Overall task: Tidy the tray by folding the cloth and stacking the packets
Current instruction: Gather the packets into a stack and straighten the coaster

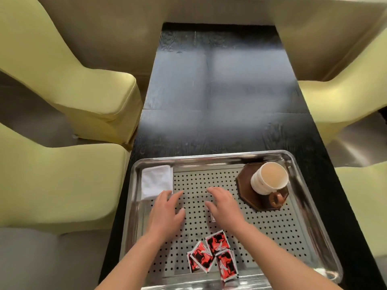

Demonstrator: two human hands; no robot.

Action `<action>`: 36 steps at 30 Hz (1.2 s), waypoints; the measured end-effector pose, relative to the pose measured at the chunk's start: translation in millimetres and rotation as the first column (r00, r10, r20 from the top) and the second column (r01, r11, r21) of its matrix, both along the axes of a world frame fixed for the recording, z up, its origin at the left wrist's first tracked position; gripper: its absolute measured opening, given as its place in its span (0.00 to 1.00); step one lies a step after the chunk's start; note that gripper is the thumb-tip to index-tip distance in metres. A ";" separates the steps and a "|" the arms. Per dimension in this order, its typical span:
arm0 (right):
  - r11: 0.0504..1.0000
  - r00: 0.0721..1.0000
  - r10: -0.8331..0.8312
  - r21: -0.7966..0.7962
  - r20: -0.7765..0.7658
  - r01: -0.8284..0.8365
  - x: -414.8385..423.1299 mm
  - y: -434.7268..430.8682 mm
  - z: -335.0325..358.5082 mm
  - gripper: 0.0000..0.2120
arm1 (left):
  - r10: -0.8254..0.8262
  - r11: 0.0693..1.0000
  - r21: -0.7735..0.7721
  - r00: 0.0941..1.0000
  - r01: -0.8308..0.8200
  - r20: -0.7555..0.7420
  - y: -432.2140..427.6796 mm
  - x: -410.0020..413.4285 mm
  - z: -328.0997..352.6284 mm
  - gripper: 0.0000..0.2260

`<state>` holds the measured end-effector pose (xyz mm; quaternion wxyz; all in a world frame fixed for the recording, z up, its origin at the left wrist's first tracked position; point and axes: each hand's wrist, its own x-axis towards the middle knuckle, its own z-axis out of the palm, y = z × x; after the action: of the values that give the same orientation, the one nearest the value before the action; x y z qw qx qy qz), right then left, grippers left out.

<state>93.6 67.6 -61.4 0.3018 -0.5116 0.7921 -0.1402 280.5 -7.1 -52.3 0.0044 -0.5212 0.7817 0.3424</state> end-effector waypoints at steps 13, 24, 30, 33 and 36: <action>0.890 0.880 -0.455 0.111 0.140 0.442 -68.3 112.7 22.8 0.14 | 0.080 0.962 0.269 0.989 -0.044 -0.124 60.0 -74.2 16.3 0.24; 0.773 0.742 -0.633 0.117 0.222 0.624 -156.4 119.9 22.5 0.27 | 0.405 0.799 0.551 0.891 -0.238 -0.202 61.7 -163.1 13.8 0.25; 0.799 0.773 -0.602 0.138 0.201 0.586 -182.3 102.7 16.1 0.31 | 0.491 0.731 0.616 0.853 -0.293 -0.177 62.5 -194.7 7.8 0.31; 0.803 0.779 -0.596 0.152 0.194 0.577 -188.5 97.4 12.3 0.30 | 0.512 0.712 0.633 0.841 -0.303 -0.173 64.4 -204.1 7.2 0.31; 0.799 0.775 -0.601 0.178 0.198 0.574 -191.7 94.4 7.6 0.30 | 0.527 0.697 0.645 0.834 -0.313 -0.165 64.9 -211.3 6.0 0.31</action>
<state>-98.1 162.0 -53.8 0.3650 -0.2003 0.8751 -0.2466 69.3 57.8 -46.3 -0.0464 -0.5933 0.4803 0.6443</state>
